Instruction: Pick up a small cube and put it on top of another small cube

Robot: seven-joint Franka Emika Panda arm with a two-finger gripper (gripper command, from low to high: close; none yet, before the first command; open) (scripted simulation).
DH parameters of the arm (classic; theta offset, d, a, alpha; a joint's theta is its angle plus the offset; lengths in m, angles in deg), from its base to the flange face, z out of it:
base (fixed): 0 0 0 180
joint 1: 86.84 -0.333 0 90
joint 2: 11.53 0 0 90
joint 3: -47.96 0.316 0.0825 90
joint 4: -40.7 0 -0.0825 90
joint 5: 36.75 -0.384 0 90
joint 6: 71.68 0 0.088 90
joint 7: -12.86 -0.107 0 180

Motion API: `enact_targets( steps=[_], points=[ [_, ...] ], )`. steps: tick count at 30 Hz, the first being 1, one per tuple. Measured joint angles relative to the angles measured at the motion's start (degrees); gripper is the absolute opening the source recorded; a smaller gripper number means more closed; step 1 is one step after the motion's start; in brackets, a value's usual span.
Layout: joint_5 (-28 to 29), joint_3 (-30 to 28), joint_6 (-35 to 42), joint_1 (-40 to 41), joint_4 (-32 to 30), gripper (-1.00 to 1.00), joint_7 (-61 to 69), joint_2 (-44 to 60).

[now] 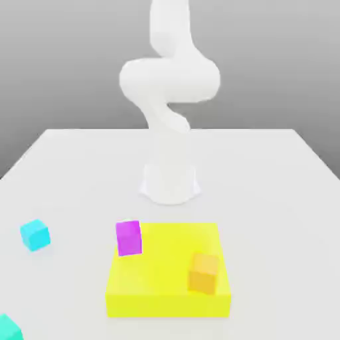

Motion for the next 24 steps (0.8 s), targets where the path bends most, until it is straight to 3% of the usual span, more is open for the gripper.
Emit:
enact_targets(
  steps=[13, 24],
  points=[
    [-0.42, -5.36, -5.56, 5.31, 4.48, 0.00, -2.93, 27.30],
    [-4.73, -8.83, -10.15, 11.32, 8.25, 0.00, -2.64, 50.33]
  ],
)
